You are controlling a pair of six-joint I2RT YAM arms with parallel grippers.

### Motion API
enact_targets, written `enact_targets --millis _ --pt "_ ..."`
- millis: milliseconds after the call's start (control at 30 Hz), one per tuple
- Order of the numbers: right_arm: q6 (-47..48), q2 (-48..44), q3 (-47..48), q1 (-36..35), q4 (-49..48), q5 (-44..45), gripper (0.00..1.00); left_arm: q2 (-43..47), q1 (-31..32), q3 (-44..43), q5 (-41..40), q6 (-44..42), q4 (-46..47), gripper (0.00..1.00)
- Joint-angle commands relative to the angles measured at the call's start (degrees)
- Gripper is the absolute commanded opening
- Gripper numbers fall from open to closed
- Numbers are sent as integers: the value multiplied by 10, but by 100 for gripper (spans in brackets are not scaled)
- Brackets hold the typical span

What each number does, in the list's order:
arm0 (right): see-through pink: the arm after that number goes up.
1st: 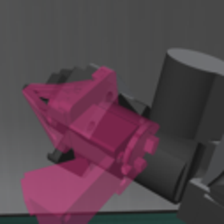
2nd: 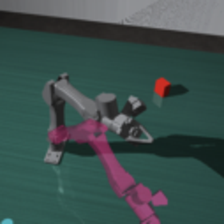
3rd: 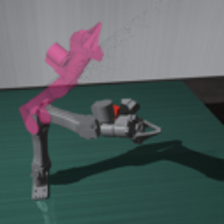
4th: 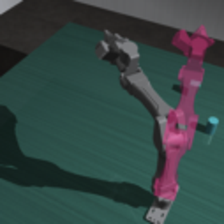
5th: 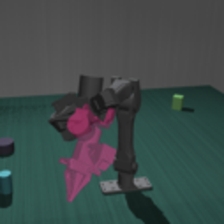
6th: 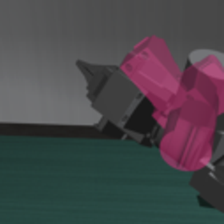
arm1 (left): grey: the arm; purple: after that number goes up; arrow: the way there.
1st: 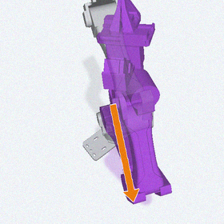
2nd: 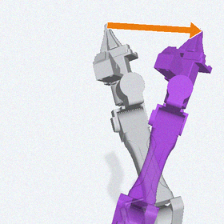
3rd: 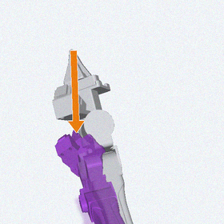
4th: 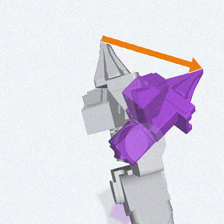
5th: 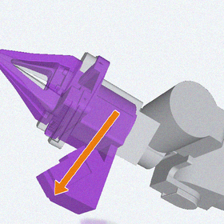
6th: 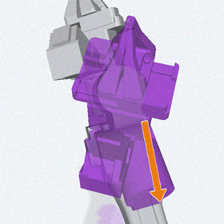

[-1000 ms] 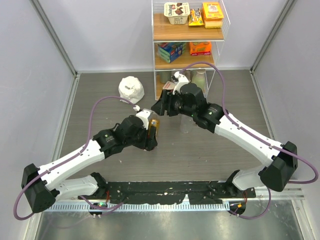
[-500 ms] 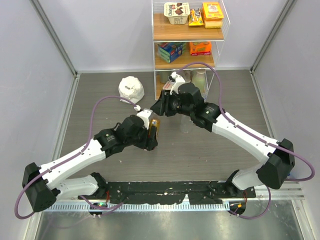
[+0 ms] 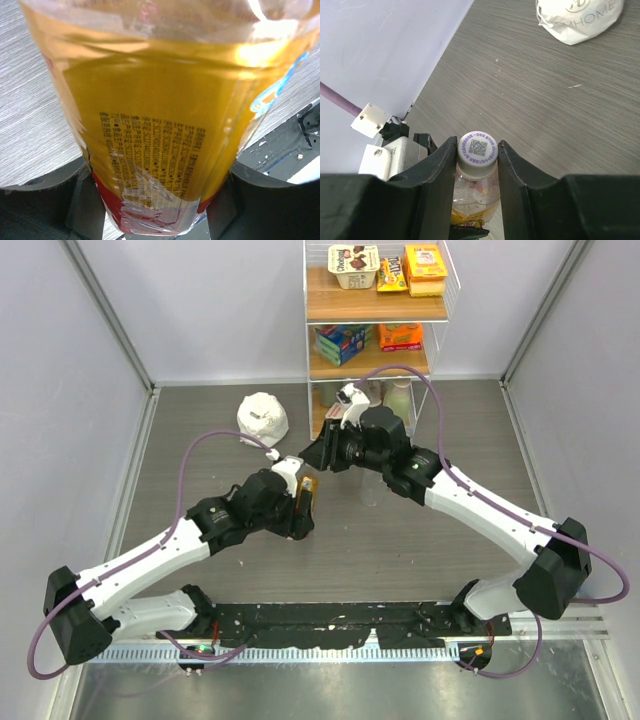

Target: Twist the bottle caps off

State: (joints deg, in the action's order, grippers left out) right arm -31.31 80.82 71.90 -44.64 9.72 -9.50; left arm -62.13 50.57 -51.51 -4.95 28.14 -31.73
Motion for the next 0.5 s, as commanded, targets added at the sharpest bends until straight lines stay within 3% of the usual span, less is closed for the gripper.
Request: enact_targets --millis 0,167,267,467 --pt "6 -50 -30 -3 -92 -76 2 26 2 -16 4 -9 18 0" --pt "3 -76 -63 6 -160 -136 2 59 2 7 45 -18 53 0" --pt "-8 -81 -79 24 -190 -186 2 77 2 19 109 -27 87 0" --pt "-84 -90 -125 58 -339 -324 2 102 2 40 244 -45 141 0"
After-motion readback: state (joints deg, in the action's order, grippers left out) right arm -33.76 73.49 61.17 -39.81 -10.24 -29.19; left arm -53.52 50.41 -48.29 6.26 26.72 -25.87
